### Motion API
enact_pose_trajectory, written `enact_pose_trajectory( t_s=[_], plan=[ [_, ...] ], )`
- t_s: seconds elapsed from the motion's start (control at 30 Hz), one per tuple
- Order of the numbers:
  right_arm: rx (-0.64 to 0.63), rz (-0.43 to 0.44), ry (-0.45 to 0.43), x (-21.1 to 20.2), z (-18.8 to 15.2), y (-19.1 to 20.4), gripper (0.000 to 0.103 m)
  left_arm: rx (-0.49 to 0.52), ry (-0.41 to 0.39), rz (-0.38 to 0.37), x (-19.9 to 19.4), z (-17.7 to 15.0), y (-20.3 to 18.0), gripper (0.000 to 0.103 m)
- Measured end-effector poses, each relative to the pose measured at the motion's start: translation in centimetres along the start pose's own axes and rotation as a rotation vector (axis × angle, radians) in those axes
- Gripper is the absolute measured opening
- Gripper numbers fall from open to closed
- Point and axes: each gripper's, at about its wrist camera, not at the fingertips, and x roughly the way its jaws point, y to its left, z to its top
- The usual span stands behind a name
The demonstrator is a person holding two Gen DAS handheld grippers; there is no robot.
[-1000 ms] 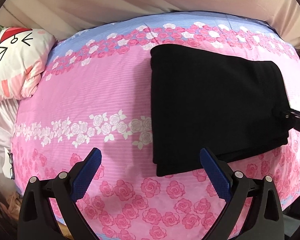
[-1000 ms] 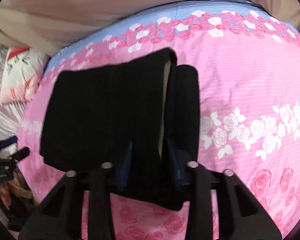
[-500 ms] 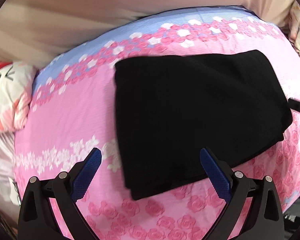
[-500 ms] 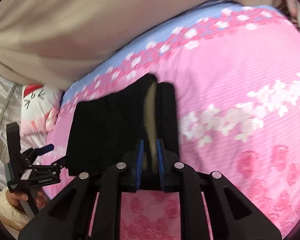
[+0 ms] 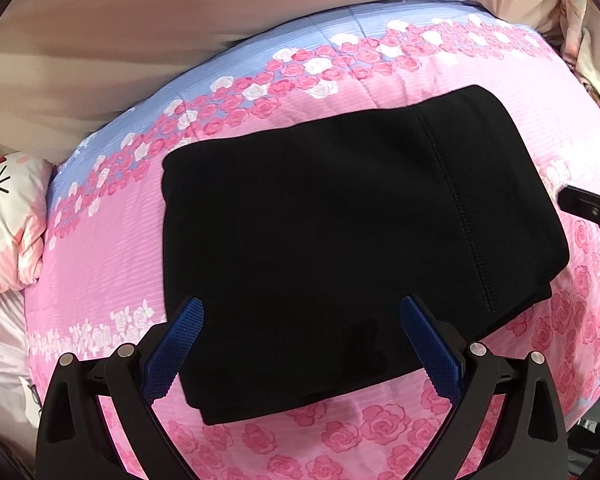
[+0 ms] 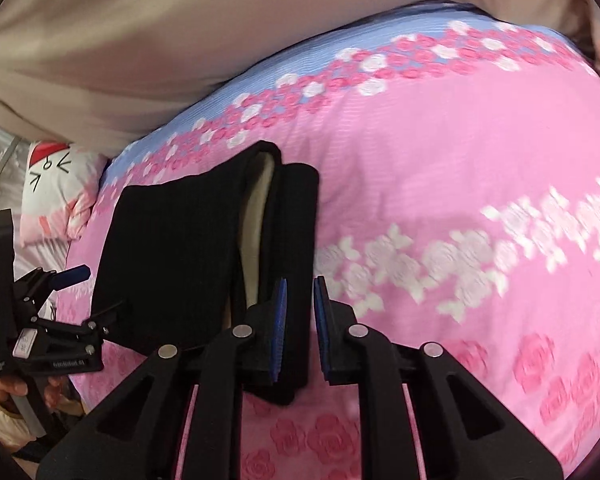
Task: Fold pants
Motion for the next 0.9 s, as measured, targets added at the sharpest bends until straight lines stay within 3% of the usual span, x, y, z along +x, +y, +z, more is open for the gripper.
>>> enact_pose_trajectory(
  t_s=[0.27, 0.43, 0.47, 0.5, 0.63, 0.7, 0.77, 0.83, 0.9],
  plan=[
    [-0.211, 0.173, 0.012, 1.1, 0.9, 4.4, 0.015, -0.038, 0.076, 0.006, 1.9, -0.7, -0.4, 0.098],
    [-0.222, 0.102, 0.07, 2.9, 2.0, 3.5, 0.015, -0.053, 0.101, 0.016, 2.6, -1.1, -0.6, 0.098],
    [-0.208, 0.121, 0.074, 3.0, 2.2, 3.2, 0.015, -0.055, 0.102, 0.019, 2.6, -1.0, -0.6, 0.098],
    [-0.195, 0.148, 0.088, 3.2, 2.5, 3.0, 0.017, -0.054, 0.101, 0.021, 2.6, -1.0, -0.6, 0.098],
    [-0.237, 0.203, 0.121, 4.5, 3.3, 3.9, 0.049, -0.05, 0.105, 0.03, 2.7, -1.0, -0.7, 0.098],
    [-0.239, 0.235, 0.133, 5.4, 4.0, 4.2, 0.052, -0.056, 0.111, 0.03, 2.7, -1.0, -0.7, 0.098],
    [-0.257, 0.272, 0.163, 6.5, 4.4, 4.8, 0.044, -0.058, 0.113, 0.031, 2.7, -1.0, -0.6, 0.098],
    [-0.303, 0.279, 0.193, 6.9, 4.4, 5.7, 0.013, -0.059, 0.116, 0.035, 2.7, -0.9, -0.6, 0.098],
    [-0.284, 0.296, 0.173, 5.6, 4.5, 5.6, 0.009, -0.06, 0.117, 0.039, 2.6, -0.8, -0.6, 0.098]
  ],
)
